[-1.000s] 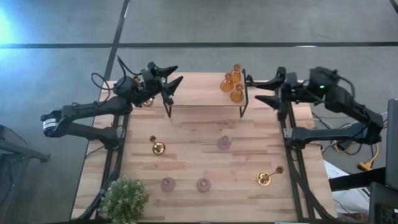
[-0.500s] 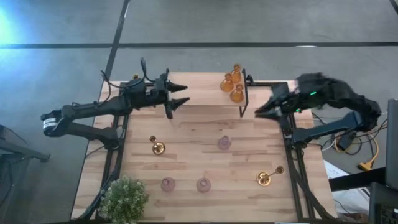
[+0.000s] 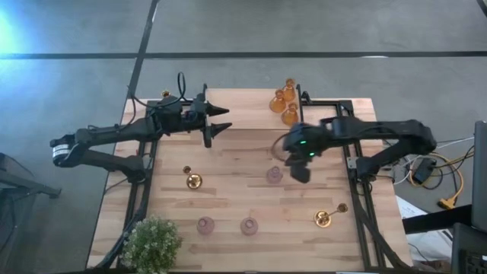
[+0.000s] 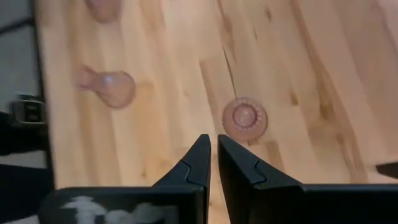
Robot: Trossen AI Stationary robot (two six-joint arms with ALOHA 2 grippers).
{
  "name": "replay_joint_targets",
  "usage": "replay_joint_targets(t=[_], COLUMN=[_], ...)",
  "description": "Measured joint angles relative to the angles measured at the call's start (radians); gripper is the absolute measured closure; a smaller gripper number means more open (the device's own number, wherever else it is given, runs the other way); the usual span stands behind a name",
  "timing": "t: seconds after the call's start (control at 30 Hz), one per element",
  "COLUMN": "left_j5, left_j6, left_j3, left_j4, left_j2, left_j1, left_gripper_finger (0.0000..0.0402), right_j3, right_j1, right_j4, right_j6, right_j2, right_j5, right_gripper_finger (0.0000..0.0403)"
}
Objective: Pick & Place candle stick holders
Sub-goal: Put the top purple glass candle holder on the shelf
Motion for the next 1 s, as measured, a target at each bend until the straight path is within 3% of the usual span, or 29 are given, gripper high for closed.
replay_joint_targets(t=[0.27, 0.6, 1.0], left_j5=[-0.001, -0.001, -0.002], left_j6=[-0.002, -0.001, -0.001], left_j3=[0.000, 0.000, -0.001], left_j4=[-0.001, -0.003, -0.008], left_j2=[0.000, 0.000, 0.000], left_j1=[0.000, 0.000, 0.000], left_gripper_finger=[0.0145, 0.0145, 0.0145], right_j3=[0.003, 0.001, -0.038], right_j1=[-0.038, -0.089, -0.093], right_j4=[0.009, 0.014, 0.070], right_j6=[-0.049, -0.078, -0.126], right_j2=[0.181, 0.281, 0.351], right_j5=[0.000, 0.048, 0.047], right_gripper_finger=[0.0332, 0.0264, 0.0271])
